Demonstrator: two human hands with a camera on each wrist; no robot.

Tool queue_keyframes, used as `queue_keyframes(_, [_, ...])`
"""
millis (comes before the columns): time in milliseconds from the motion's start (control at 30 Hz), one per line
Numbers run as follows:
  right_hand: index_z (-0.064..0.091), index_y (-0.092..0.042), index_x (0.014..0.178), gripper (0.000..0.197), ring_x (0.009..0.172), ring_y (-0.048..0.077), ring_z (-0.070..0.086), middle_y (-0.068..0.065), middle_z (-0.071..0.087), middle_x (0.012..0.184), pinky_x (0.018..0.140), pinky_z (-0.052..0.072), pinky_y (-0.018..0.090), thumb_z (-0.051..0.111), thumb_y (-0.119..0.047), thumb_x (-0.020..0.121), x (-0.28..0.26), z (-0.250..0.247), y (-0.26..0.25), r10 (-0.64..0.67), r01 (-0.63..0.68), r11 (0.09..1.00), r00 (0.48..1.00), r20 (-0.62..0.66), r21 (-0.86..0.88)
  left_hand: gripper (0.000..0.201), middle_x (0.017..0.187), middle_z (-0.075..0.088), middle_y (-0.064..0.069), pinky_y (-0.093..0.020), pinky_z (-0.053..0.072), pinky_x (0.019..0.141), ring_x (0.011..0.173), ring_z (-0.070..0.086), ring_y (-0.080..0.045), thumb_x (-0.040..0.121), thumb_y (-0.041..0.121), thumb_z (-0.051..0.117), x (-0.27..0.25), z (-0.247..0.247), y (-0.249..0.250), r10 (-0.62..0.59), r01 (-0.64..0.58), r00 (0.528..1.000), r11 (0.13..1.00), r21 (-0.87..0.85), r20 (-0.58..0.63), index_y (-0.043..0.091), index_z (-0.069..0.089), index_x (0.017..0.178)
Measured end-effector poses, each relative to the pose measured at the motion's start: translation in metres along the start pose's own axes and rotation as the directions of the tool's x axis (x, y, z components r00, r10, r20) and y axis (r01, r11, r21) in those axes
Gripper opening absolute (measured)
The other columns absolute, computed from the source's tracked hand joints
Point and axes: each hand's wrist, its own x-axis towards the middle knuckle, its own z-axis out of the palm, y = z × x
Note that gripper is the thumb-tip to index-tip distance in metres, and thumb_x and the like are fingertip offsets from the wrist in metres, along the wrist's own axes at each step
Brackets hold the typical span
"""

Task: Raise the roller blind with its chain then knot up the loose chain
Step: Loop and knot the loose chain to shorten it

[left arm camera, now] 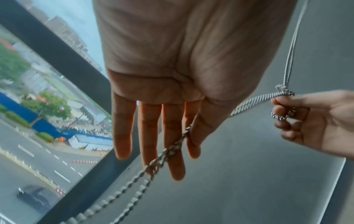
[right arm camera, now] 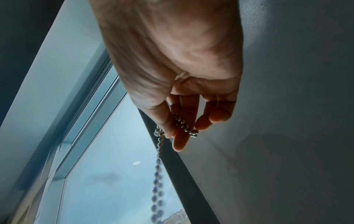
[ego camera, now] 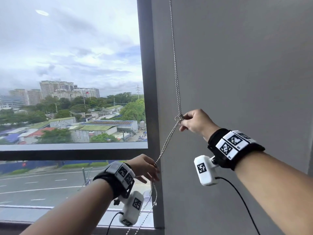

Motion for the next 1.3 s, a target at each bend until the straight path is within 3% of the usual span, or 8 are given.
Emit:
queue_keyframes(167, [0.069, -0.016, 0.066, 0.017, 0.043, -0.005, 0.049, -0.002, 0.071, 0.061, 0.059, 0.038, 0.021, 0.066, -0.015, 0.083, -0.008, 0.014, -0.008, -0.015, 0.012, 0.999, 0.998, 0.061, 0.046, 0.013, 0.064, 0.071, -0.002, -0.027, 0.044, 0.063, 0.067, 0.07, -0.018, 0.085, 0.002, 0.051, 0.004, 0.002, 0.02, 0.143, -0.174, 0.982, 0.939, -0.298, -0.121, 0.011, 0.06, 0.089])
queue_keyframes(267, [0.069, -0.014, 0.063, 0.016, 0.052, 0.003, 0.053, -0.001, 0.069, 0.06, 0.062, 0.041, 0.025, 0.068, -0.014, 0.079, -0.011, 0.023, -0.013, -0.032, 0.033, 0.999, 0.994, 0.102, -0.005, 0.013, 0.061, 0.056, -0.012, -0.04, 0.054, 0.072, 0.067, 0.067, -0.034, 0.079, 0.006, 0.06, 0.0, 0.007, 0.042, 0.271, -0.28, 0.957, 0.755, -0.593, -0.107, 0.005, 0.057, 0.092])
queue_keyframes(367, [0.064, -0.013, 0.051, 0.023, 0.06, 0.013, 0.055, 0.002, 0.066, 0.059, 0.067, 0.044, 0.028, 0.068, -0.011, 0.074, -0.012, 0.027, -0.018, -0.068, 0.072, 0.997, 0.988, 0.137, -0.024, 0.015, 0.062, 0.053, -0.01, -0.041, 0.057, 0.068, 0.058, 0.063, -0.029, 0.081, 0.013, 0.064, -0.005, 0.011, 0.063, 0.354, -0.334, 0.927, 0.625, -0.706, -0.125, 0.007, 0.059, 0.094])
queue_keyframes(467, [0.068, -0.015, 0.053, 0.019, 0.06, 0.011, 0.058, -0.002, 0.068, 0.058, 0.068, 0.048, 0.026, 0.069, -0.009, 0.071, -0.013, 0.024, -0.024, -0.076, 0.078, 0.997, 0.988, 0.131, -0.004, 0.012, 0.053, 0.047, 0.0, -0.017, 0.034, 0.04, 0.037, 0.037, -0.008, 0.085, 0.021, 0.061, -0.006, 0.019, 0.07, 0.351, -0.46, 0.886, 0.593, -0.661, -0.302, 0.01, 0.06, 0.081])
queue_keyframes(600, [0.074, -0.012, 0.078, 0.007, 0.066, 0.011, 0.061, 0.0, 0.069, 0.071, 0.068, 0.05, 0.023, 0.074, -0.007, 0.074, -0.016, 0.012, -0.035, -0.107, 0.098, 0.987, 0.992, 0.069, 0.13, 0.021, 0.039, 0.033, 0.011, -0.012, 0.016, 0.035, 0.033, 0.02, -0.005, 0.092, 0.03, 0.05, 0.002, 0.024, 0.06, 0.328, -0.576, 0.81, 0.597, -0.559, -0.485, 0.016, 0.061, 0.081])
queue_keyframes(900, [0.07, -0.007, 0.096, 0.015, 0.054, 0.005, 0.052, 0.0, 0.062, 0.074, 0.052, 0.041, 0.012, 0.074, -0.007, 0.081, -0.01, 0.012, -0.042, -0.173, 0.157, 0.967, 0.983, 0.067, 0.202, 0.028, 0.052, 0.041, -0.001, -0.012, 0.02, 0.035, 0.033, 0.025, -0.005, 0.095, 0.014, 0.043, 0.003, 0.035, 0.051, 0.285, -0.522, 0.842, 0.644, -0.559, -0.458, 0.009, 0.056, 0.071])
queue_keyframes(1033, [0.068, -0.015, 0.089, 0.02, 0.062, 0.014, 0.059, 0.003, 0.065, 0.076, 0.066, 0.05, 0.026, 0.077, 0.0, 0.078, -0.007, 0.016, -0.035, -0.174, 0.158, 0.962, 0.983, 0.052, 0.223, 0.021, 0.042, 0.032, 0.008, -0.012, 0.018, 0.035, 0.033, 0.021, -0.007, 0.094, 0.026, 0.046, 0.001, 0.039, 0.049, 0.314, -0.573, 0.805, 0.631, -0.523, -0.504, 0.017, 0.057, 0.078])
queue_keyframes(1300, [0.071, -0.01, 0.082, 0.017, 0.07, 0.019, 0.063, 0.006, 0.069, 0.075, 0.075, 0.057, 0.033, 0.083, -0.002, 0.072, -0.012, 0.021, -0.033, -0.158, 0.124, 0.946, 0.983, 0.09, 0.3, 0.025, 0.051, 0.047, -0.003, -0.019, 0.036, 0.043, 0.038, 0.039, -0.013, 0.094, 0.013, 0.046, 0.009, 0.045, 0.037, 0.317, -0.56, 0.822, 0.598, -0.573, -0.473, 0.008, 0.056, 0.071])
